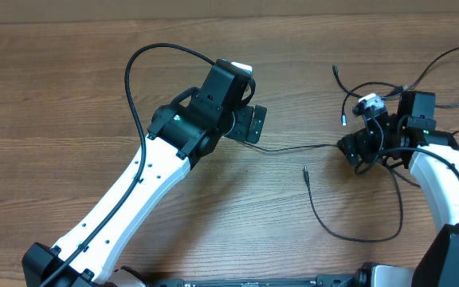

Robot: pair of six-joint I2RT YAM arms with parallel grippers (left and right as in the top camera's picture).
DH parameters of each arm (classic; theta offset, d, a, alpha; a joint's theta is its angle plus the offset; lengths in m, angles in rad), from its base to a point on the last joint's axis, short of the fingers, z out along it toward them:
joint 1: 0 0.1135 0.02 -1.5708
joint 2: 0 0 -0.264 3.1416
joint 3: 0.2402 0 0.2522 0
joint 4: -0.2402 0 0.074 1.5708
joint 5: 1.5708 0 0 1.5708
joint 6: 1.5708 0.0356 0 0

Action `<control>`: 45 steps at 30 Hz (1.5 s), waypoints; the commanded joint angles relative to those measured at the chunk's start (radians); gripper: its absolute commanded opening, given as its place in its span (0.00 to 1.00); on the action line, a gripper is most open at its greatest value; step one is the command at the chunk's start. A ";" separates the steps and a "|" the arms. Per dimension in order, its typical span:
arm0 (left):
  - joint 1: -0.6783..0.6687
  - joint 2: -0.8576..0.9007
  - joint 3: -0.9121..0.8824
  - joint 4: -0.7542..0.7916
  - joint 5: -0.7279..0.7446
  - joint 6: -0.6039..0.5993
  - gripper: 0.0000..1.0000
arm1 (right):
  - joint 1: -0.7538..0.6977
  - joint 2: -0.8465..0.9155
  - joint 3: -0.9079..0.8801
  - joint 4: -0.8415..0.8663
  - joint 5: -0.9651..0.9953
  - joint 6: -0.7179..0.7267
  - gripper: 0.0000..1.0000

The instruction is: Untangle cables

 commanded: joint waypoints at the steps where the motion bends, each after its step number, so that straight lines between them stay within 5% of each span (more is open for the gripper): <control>1: 0.005 -0.006 0.009 0.001 -0.009 0.007 1.00 | -0.001 0.041 -0.006 0.006 0.003 -0.156 0.96; 21: 0.005 -0.006 0.009 0.001 -0.009 0.007 1.00 | -0.011 0.276 -0.006 -0.013 0.145 -0.224 0.83; 25: 0.005 -0.006 0.009 0.001 -0.009 0.007 1.00 | -0.017 0.277 -0.006 -0.006 0.145 -0.223 0.52; 28: 0.005 -0.006 0.009 0.001 -0.009 0.007 1.00 | -0.017 0.277 -0.006 0.002 0.145 -0.223 0.43; 30: 0.005 -0.006 0.009 0.001 -0.009 0.007 1.00 | -0.017 0.277 -0.006 0.013 0.145 -0.223 0.43; 32: 0.005 -0.006 0.009 0.001 -0.009 0.007 1.00 | -0.017 0.277 -0.006 0.031 0.145 -0.222 0.69; 43: 0.005 -0.006 0.009 0.001 -0.009 0.007 1.00 | -0.015 0.277 0.020 0.044 0.156 -0.230 0.69; 45: 0.005 -0.006 0.009 0.001 -0.009 0.007 1.00 | -0.019 0.277 0.020 0.066 0.176 -0.231 0.75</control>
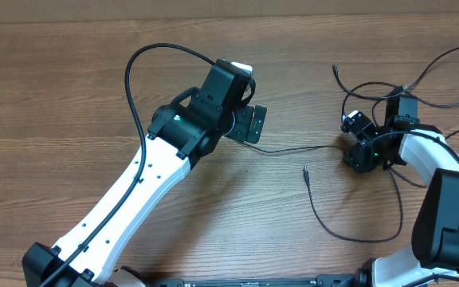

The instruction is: Untangle cables

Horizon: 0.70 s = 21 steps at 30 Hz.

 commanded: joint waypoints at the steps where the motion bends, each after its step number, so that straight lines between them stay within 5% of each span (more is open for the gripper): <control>1: 0.005 -0.006 0.009 0.001 -0.009 0.007 1.00 | -0.008 0.031 0.012 0.031 0.060 -0.010 0.77; 5: 0.005 -0.006 0.009 0.001 -0.009 0.007 0.99 | -0.044 0.031 0.012 0.058 0.035 -0.013 0.88; 13: 0.005 -0.006 0.009 0.001 -0.009 0.007 1.00 | -0.126 0.031 0.010 0.050 -0.111 -0.013 0.88; 21: 0.005 -0.006 0.009 0.001 -0.009 0.007 1.00 | -0.124 0.042 -0.039 0.016 -0.174 -0.005 0.73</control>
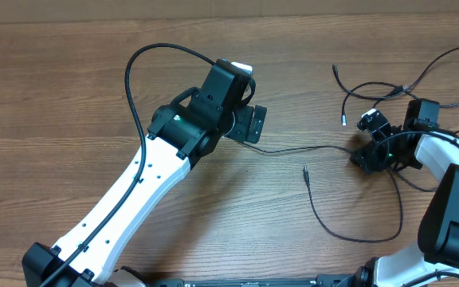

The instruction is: Untangle cables

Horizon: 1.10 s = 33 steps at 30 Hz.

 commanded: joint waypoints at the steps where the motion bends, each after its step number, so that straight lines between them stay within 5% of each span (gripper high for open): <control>1: 0.005 -0.006 0.009 0.001 -0.009 0.007 1.00 | 0.000 0.018 -0.045 -0.010 -0.052 0.004 0.72; 4: 0.005 -0.006 0.009 0.001 -0.009 0.007 1.00 | 0.000 0.018 -0.058 -0.011 -0.056 0.038 0.63; 8: 0.005 -0.006 0.009 0.001 -0.009 0.007 0.99 | 0.000 0.018 -0.058 -0.031 -0.076 0.087 0.29; 13: 0.005 -0.006 0.009 0.001 -0.009 0.007 1.00 | 0.000 0.018 -0.058 -0.081 -0.076 0.087 0.06; 20: 0.005 -0.006 0.009 0.001 -0.009 0.007 0.99 | 0.000 0.018 -0.058 -0.086 -0.126 0.148 0.04; 27: 0.005 -0.006 0.009 0.001 -0.009 0.007 1.00 | 0.000 0.018 -0.057 -0.080 -0.570 0.191 0.04; 33: 0.005 -0.006 0.009 0.001 -0.009 0.007 0.99 | 0.000 0.018 0.010 -0.063 -0.632 0.508 0.04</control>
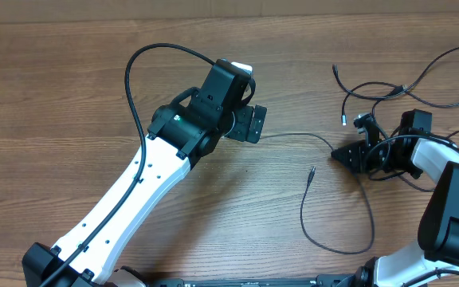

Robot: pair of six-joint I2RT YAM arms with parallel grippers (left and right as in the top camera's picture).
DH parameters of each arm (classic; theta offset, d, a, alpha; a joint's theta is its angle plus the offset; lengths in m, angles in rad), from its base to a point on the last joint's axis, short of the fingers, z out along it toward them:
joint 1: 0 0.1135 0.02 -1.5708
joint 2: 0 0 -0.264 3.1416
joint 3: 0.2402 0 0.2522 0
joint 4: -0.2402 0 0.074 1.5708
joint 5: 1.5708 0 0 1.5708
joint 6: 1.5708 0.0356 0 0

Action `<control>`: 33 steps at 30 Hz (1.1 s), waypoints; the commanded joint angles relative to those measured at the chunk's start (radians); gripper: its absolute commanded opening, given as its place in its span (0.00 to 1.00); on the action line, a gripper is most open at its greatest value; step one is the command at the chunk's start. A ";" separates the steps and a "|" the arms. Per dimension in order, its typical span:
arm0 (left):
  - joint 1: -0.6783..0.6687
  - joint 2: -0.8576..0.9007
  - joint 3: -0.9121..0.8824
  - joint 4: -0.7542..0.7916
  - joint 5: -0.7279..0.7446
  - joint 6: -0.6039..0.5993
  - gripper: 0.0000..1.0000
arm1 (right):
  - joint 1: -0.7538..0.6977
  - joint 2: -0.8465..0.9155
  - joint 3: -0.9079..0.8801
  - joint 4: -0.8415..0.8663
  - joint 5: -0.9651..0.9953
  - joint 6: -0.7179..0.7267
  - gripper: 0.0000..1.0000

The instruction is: Untangle cables

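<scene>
Thin black cables lie on the wooden table. My left gripper [251,124] sits at mid-table, and one cable [297,135] runs from its fingers rightward, so it looks shut on that cable. My right gripper [339,155] points left at the cable's other end, its tips drawn to a point on the cable. A loose loop [333,247] hangs below it and ends in a small plug [312,170]. A knot of more cables [403,88] lies at the upper right, with two free plug ends [343,121].
The left arm's own thick black hose [146,56] arcs over the table behind it. The white right forearm [437,155] lies across part of the cable tangle. The table's far edge runs along the top of the view.
My right gripper has shifted left and turned to point left. The cable between the grippers now bows upward instead of sagging. The loose loop and its plug have shifted and tilted. The left arm is unchanged.
My left gripper stayed in one place with the cable at its fingers throughout. My right gripper was at the tangle's left side, then a little lower with its wrist turned, then slightly further right, and now stands further left with the loop rearranged.
</scene>
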 commanded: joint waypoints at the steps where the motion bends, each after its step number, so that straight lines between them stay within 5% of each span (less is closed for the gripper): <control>1: 0.005 -0.006 0.009 0.002 -0.009 0.007 1.00 | -0.001 0.004 0.077 -0.005 -0.101 0.243 0.04; 7: 0.005 -0.006 0.009 0.001 -0.009 0.007 1.00 | 0.038 0.002 0.318 -0.219 -0.060 0.309 0.04; 14: 0.005 -0.006 0.009 0.002 -0.009 0.007 1.00 | 0.217 0.002 0.767 -0.527 0.241 0.360 0.04; 33: 0.005 -0.006 0.009 0.001 -0.009 0.007 0.99 | 0.460 -0.003 1.402 -0.847 0.578 0.700 0.04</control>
